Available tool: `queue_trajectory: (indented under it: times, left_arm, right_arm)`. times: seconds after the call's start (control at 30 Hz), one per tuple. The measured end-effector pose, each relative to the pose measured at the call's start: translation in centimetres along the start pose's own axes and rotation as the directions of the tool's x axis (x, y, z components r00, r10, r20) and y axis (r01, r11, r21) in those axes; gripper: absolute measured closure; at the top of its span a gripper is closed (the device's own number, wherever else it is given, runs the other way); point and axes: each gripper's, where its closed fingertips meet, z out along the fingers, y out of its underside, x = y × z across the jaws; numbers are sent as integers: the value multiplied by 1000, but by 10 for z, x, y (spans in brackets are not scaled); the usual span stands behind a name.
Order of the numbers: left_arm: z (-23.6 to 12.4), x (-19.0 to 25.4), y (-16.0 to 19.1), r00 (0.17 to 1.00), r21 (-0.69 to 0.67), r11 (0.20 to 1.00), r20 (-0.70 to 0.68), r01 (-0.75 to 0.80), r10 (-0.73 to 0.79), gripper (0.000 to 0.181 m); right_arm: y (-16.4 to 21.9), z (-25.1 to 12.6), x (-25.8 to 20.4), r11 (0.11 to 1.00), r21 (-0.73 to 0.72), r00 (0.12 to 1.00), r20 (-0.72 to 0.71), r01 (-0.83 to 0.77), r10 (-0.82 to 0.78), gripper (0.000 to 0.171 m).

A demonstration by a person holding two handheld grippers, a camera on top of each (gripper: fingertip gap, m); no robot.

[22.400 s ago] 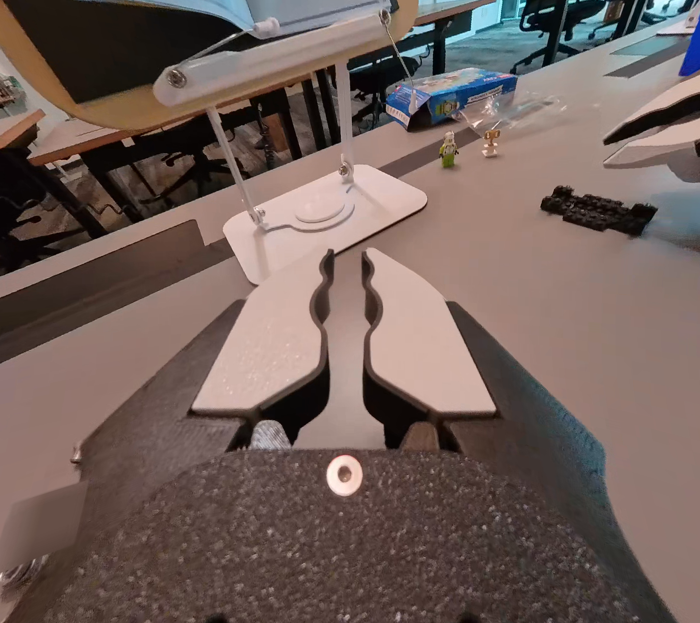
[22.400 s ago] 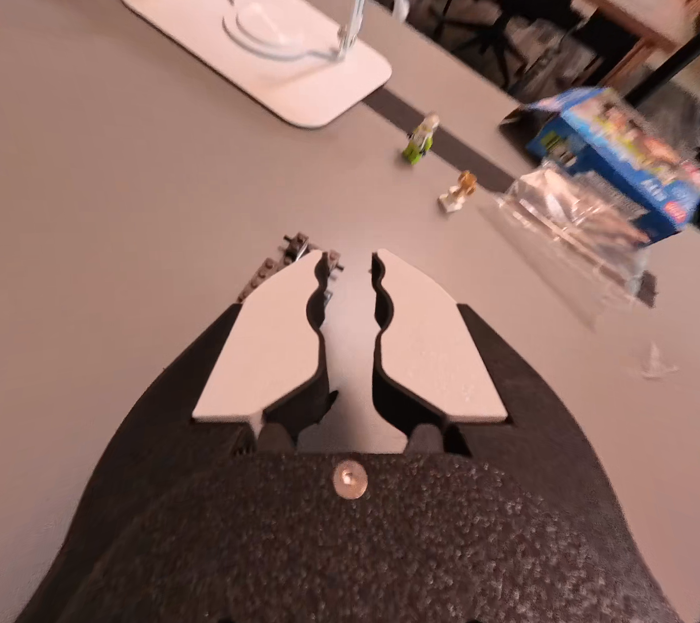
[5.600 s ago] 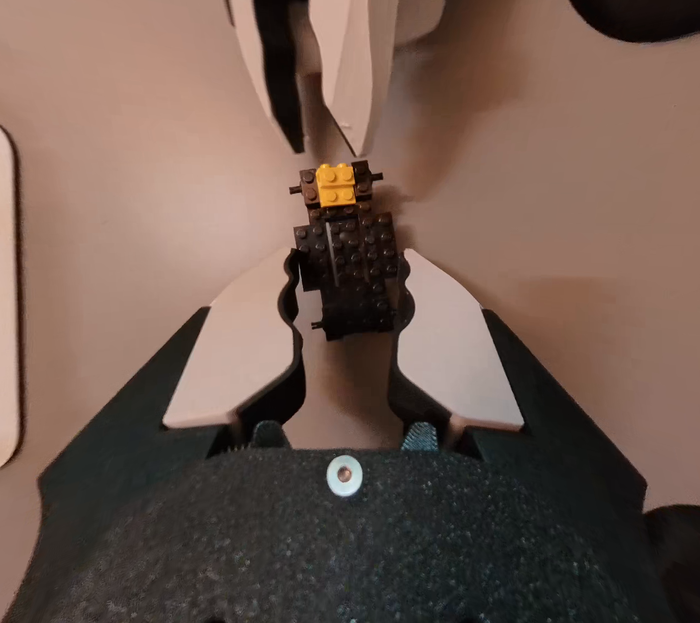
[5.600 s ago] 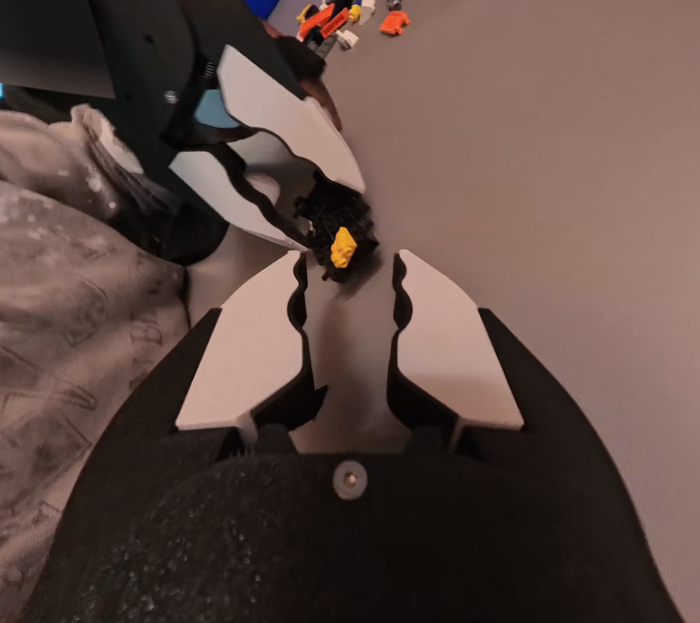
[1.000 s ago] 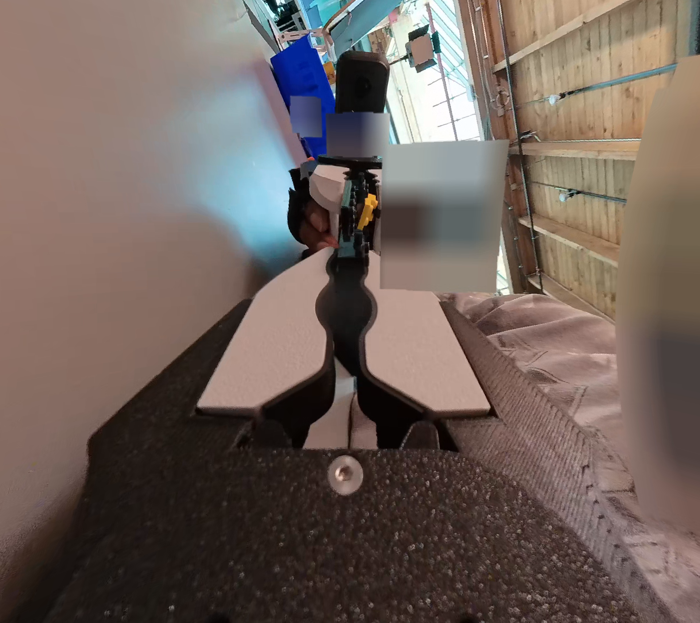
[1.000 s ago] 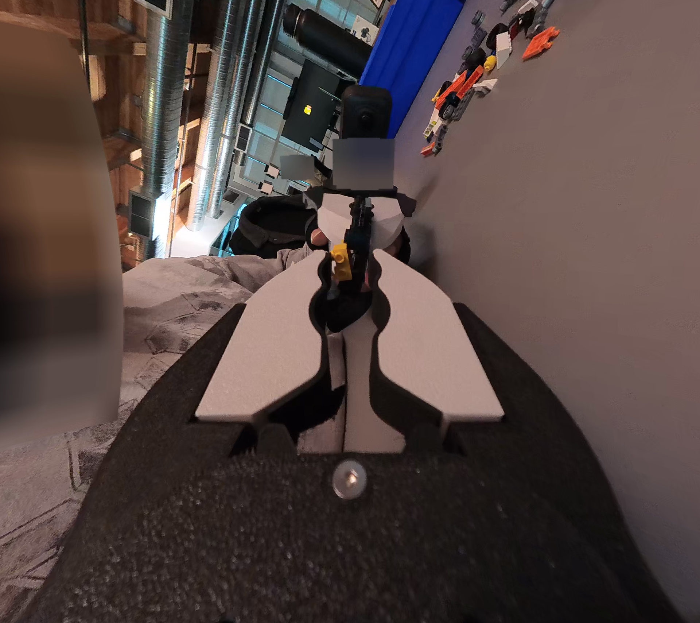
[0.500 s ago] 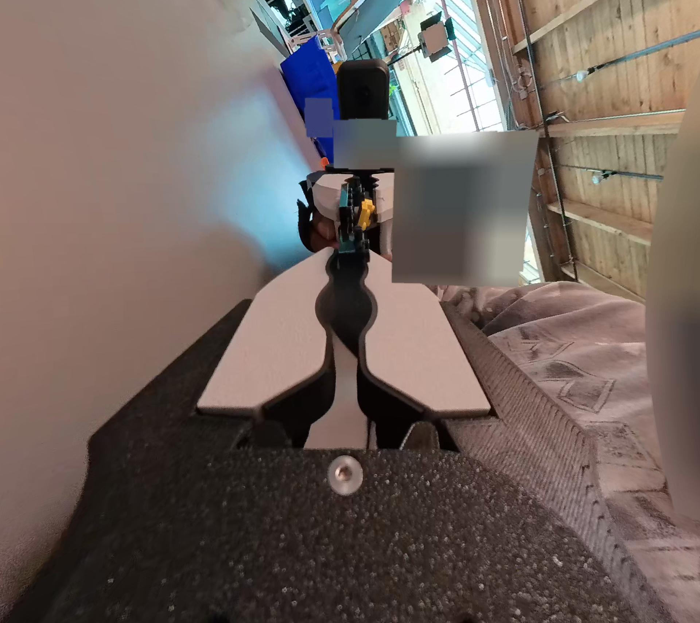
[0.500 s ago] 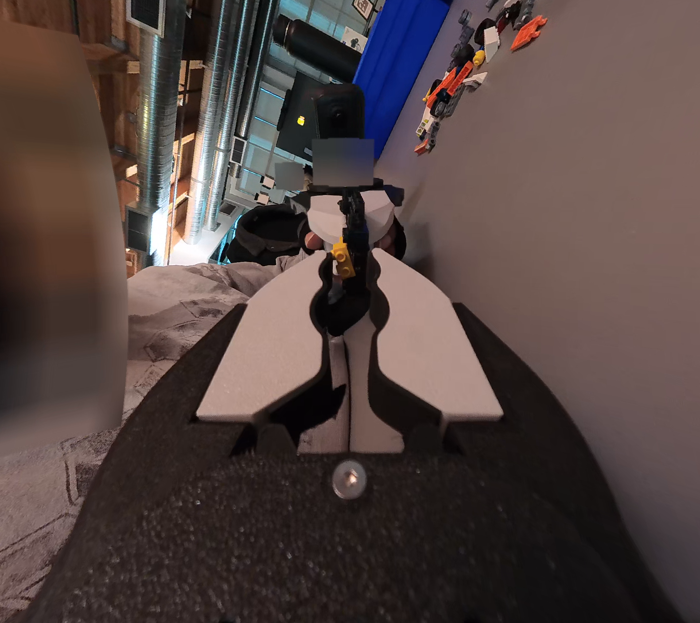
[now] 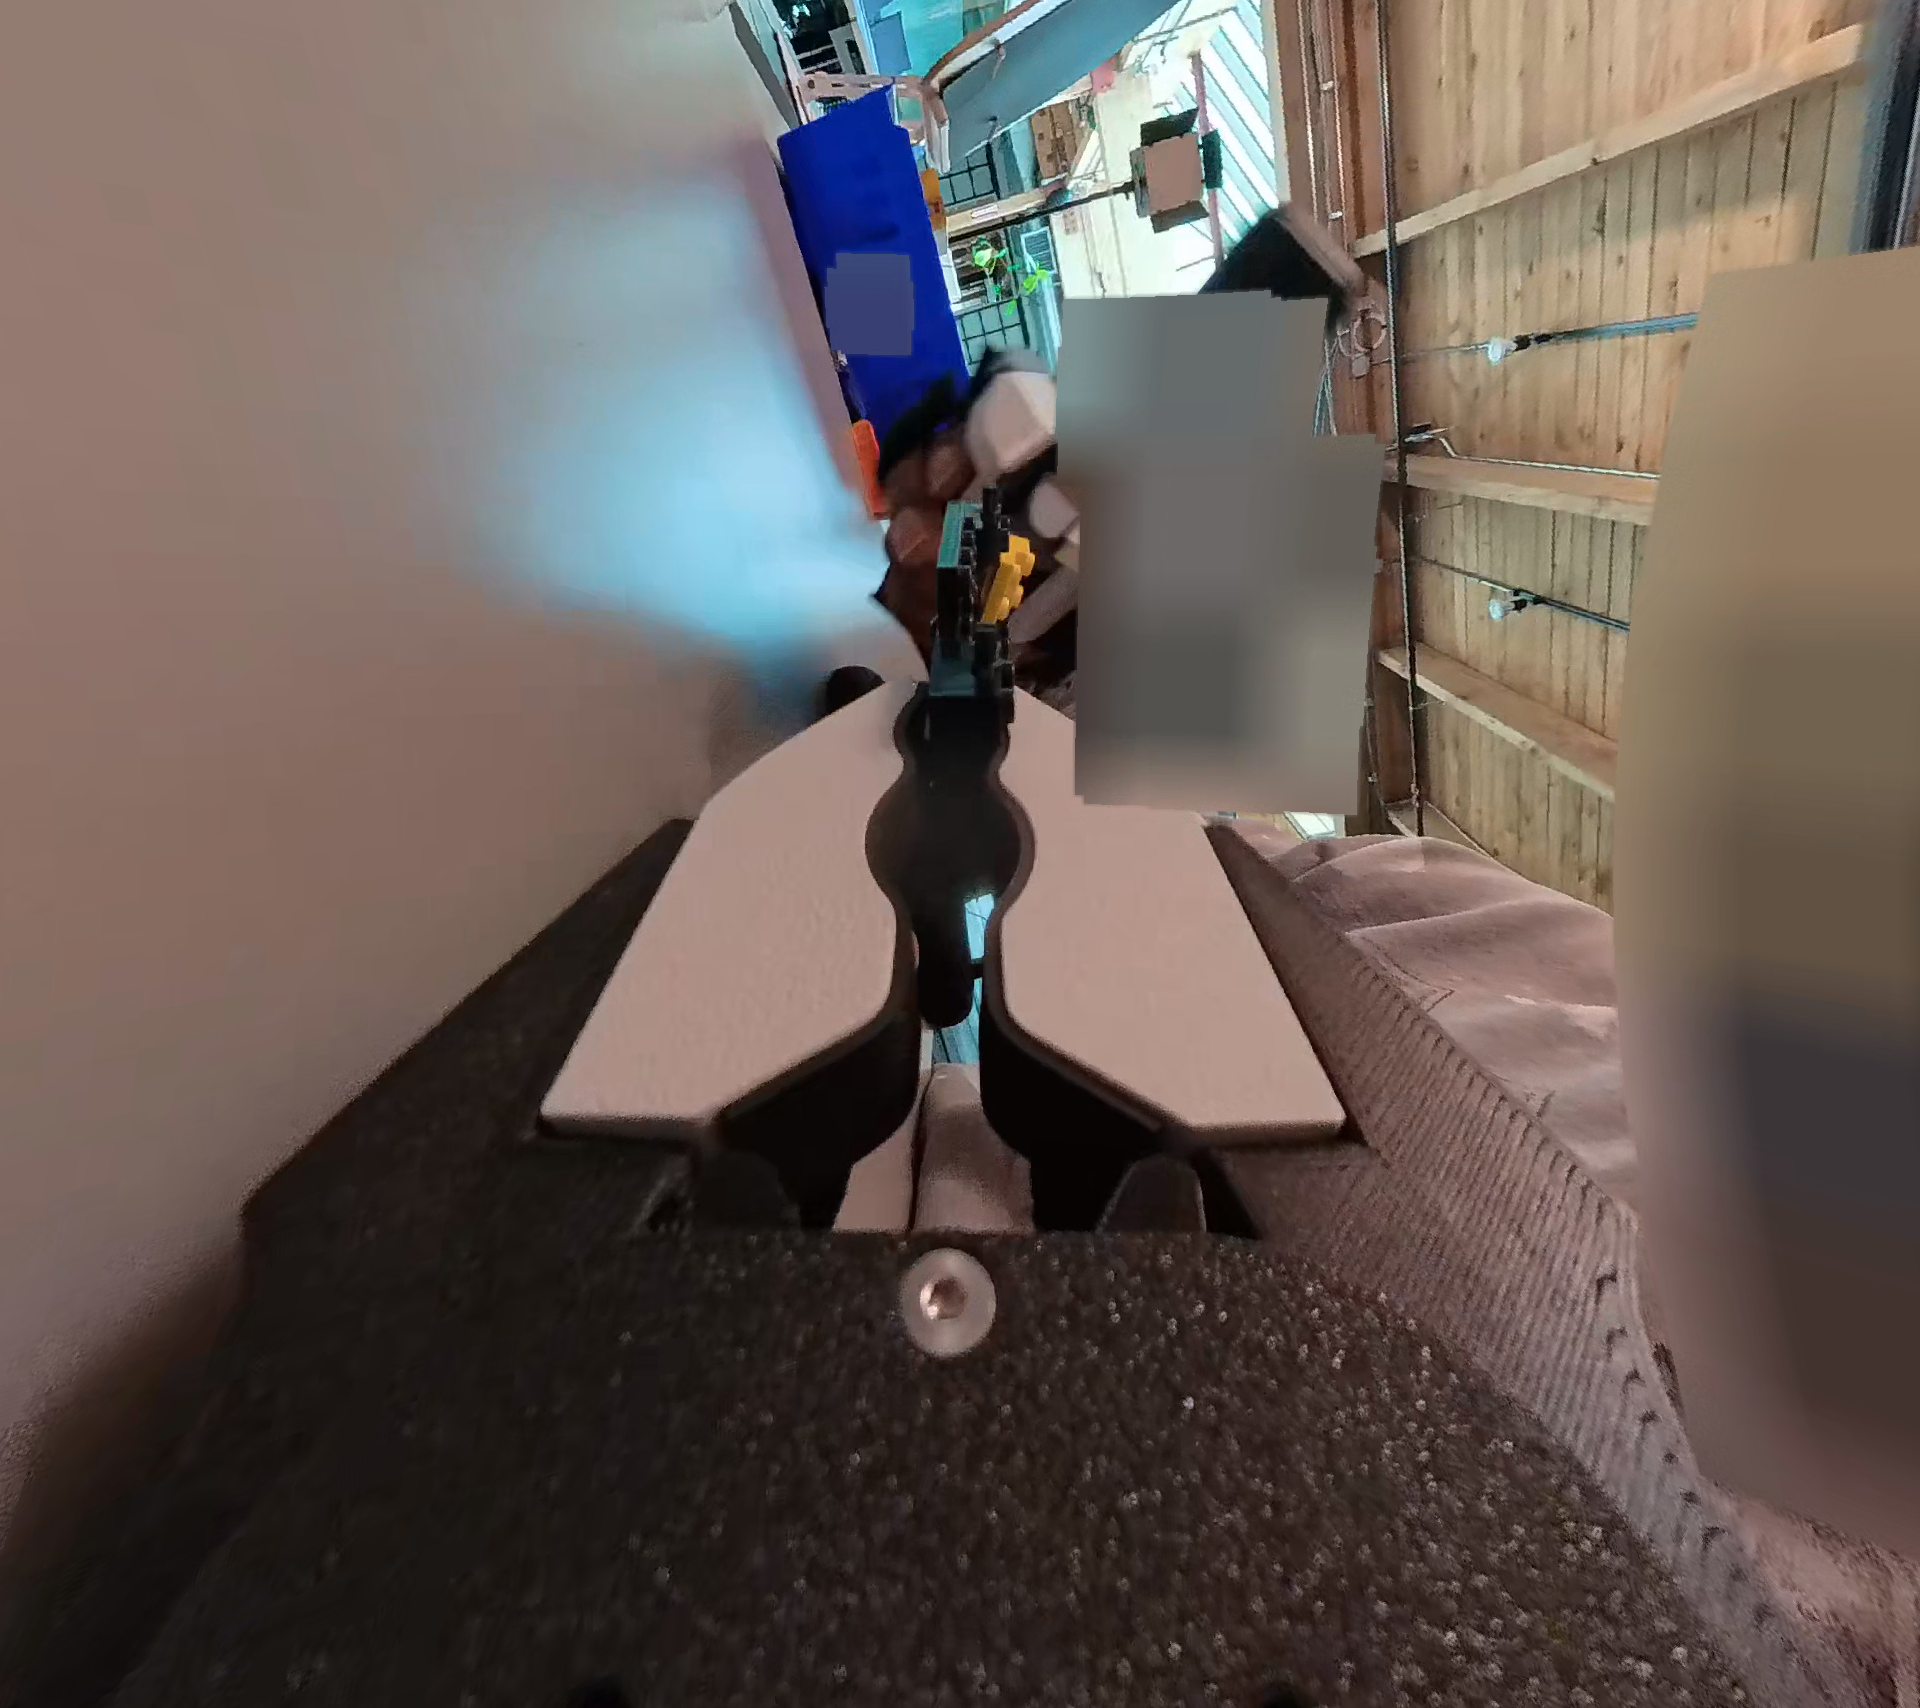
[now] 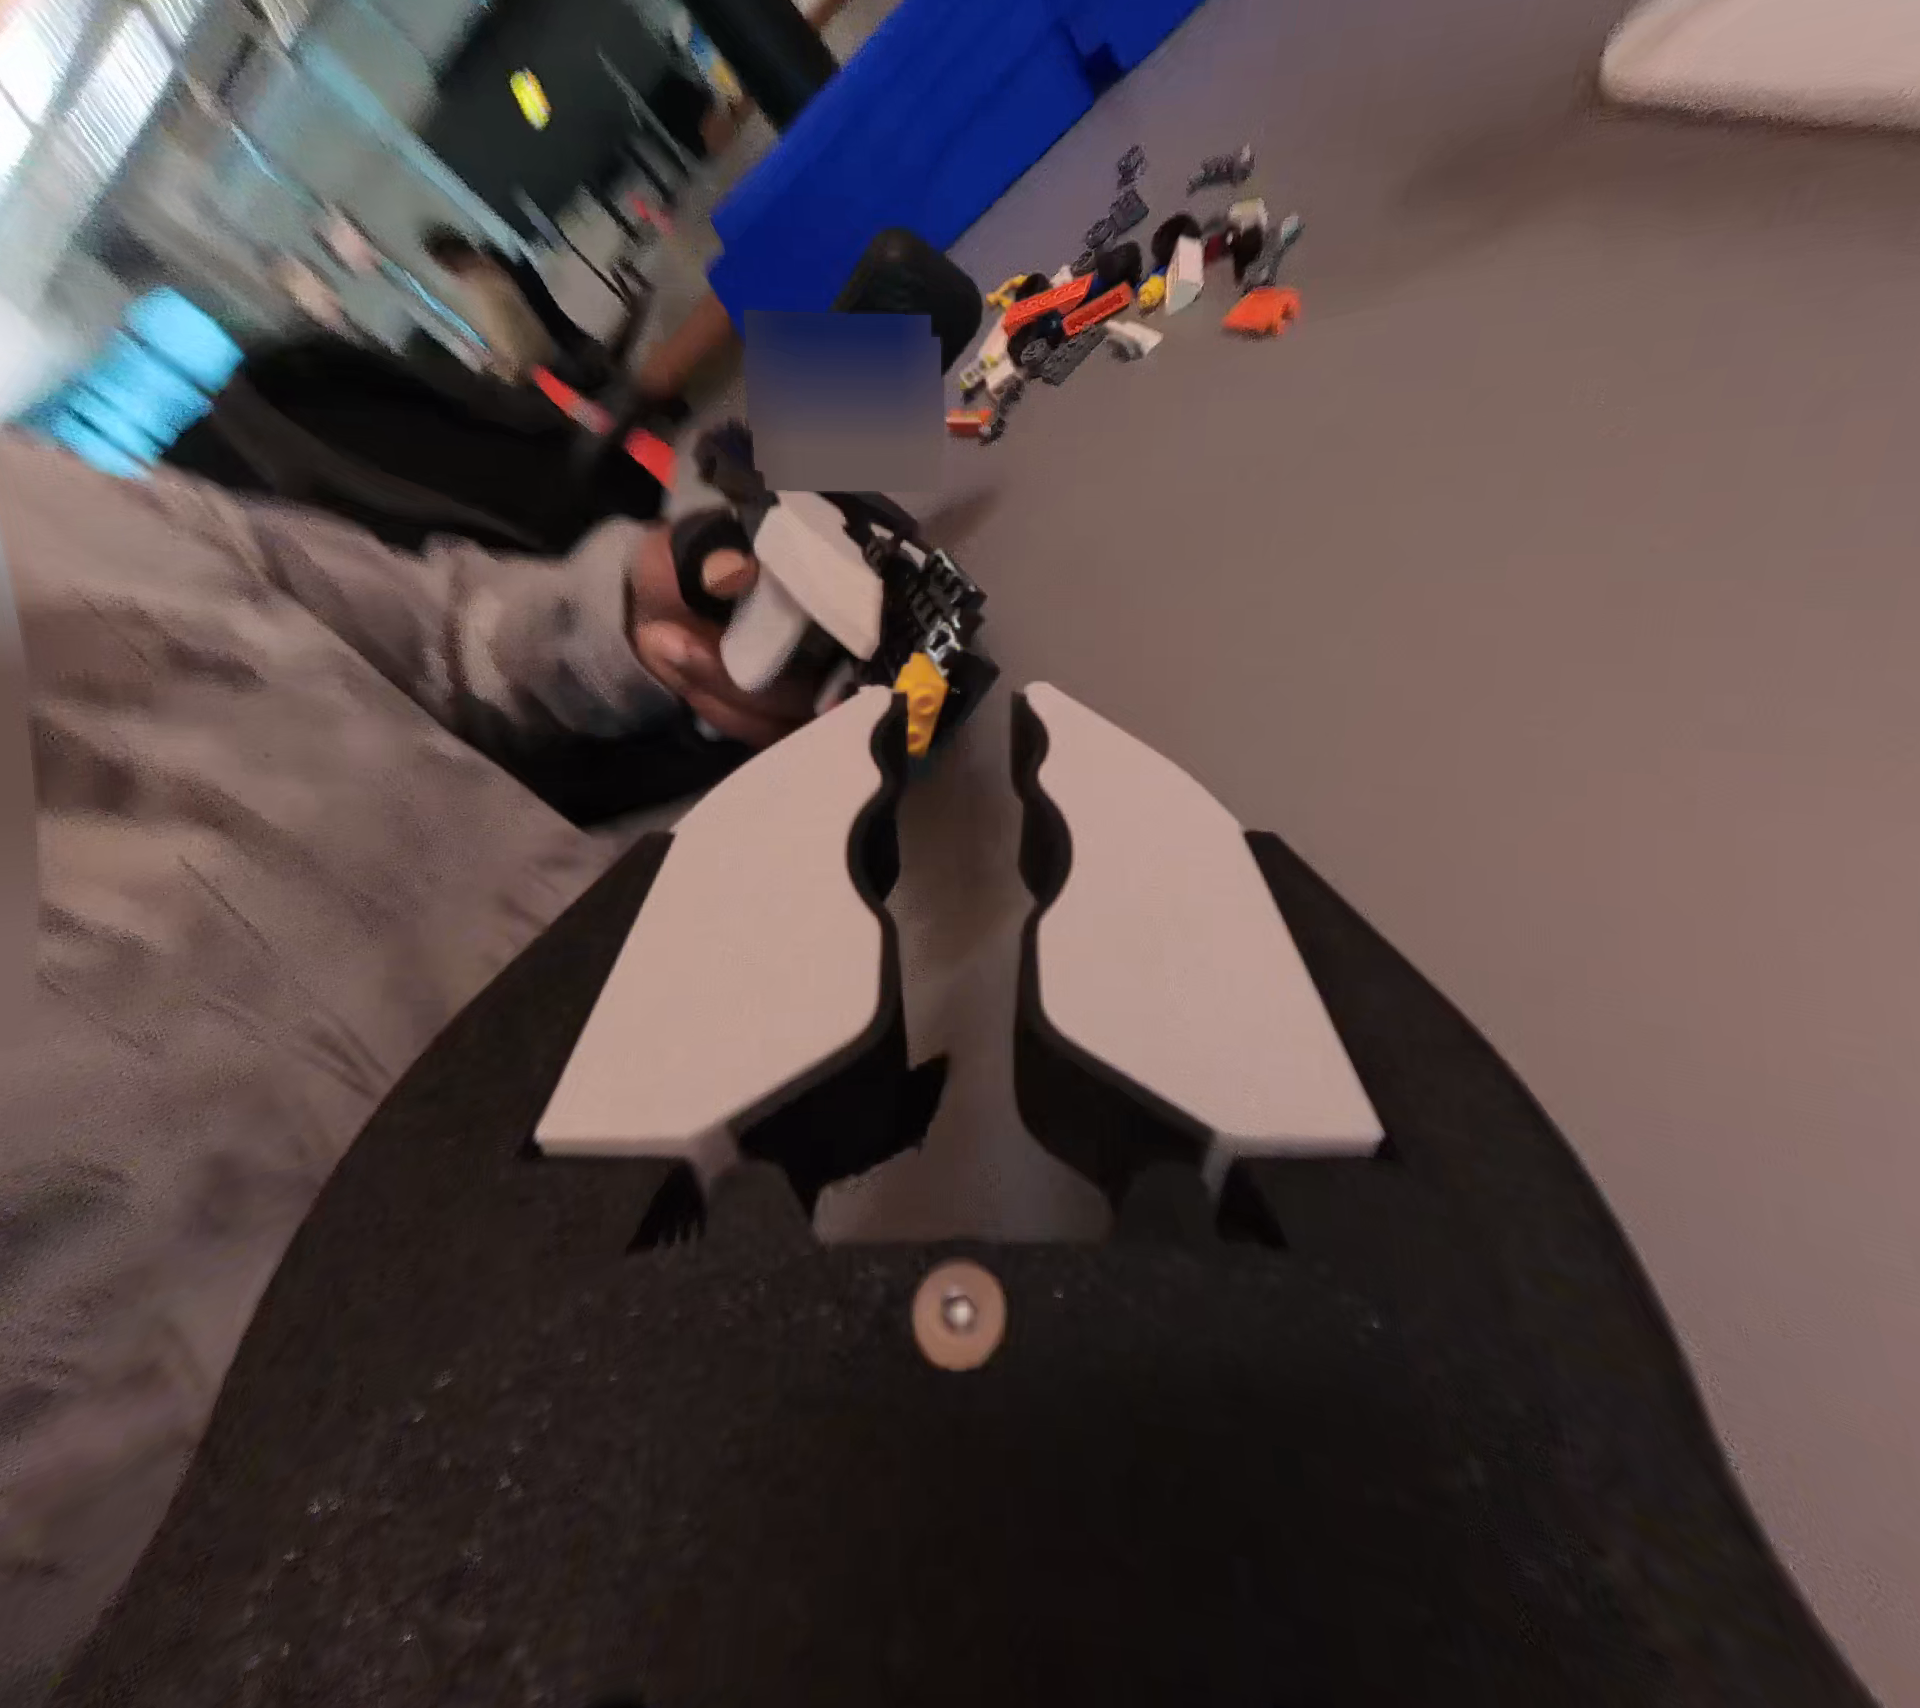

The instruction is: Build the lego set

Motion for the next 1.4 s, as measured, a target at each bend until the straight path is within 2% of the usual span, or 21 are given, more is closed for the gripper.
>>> queue_trajectory:
  times: [0.07,0.1,0.17,0.23,0.33,0.4,0.63,0.87,0.97,1.1,1.17,1.4]
  left_arm:
    - [0,-3,0,1000,-3,1000,7,15,-15,175]
    - [0,-4,0,1000,-5,1000,12,20,-20,175]
    - [2,-7,2,999,-16,1000,24,27,-27,175]
    - [2,-9,4,999,-24,999,34,35,-34,175]
    - [2,-12,5,998,-23,999,43,49,-48,175]
    - [2,-13,5,998,-24,998,48,49,-48,175]
    - [3,-14,8,998,-45,998,53,49,-46,175]
    - [4,-15,12,998,-65,998,65,26,-21,175]
    - [4,-16,12,997,-64,998,76,11,-6,175]
    - [4,-17,11,997,-57,998,81,7,-2,175]
    - [3,-17,10,997,-52,999,83,5,-1,175]
    - [3,-17,10,997,-51,998,72,27,-23,175]
  right_arm:
    - [-1,-6,-2,960,-96,960,-70,263,-270,153]
    - [1,-6,-3,909,-157,912,-85,385,-401,151]
    - [6,-4,-5,770,-265,784,-75,580,-616,146]
    - [12,0,-4,628,-350,661,-31,695,-749,144]
    - [22,8,-1,471,-423,538,47,774,-842,142]
    - [27,11,3,403,-449,486,82,798,-870,142]
    - [30,15,4,291,-467,401,154,835,-903,148]
    - [34,13,3,282,-476,417,204,833,-886,155]
    - [34,12,2,359,-478,493,190,802,-849,155]
    - [31,13,0,527,-473,651,141,707,-746,155]
    - [33,13,-2,578,-471,702,134,667,-700,155]
    - [37,15,2,592,-499,727,119,632,-676,155]
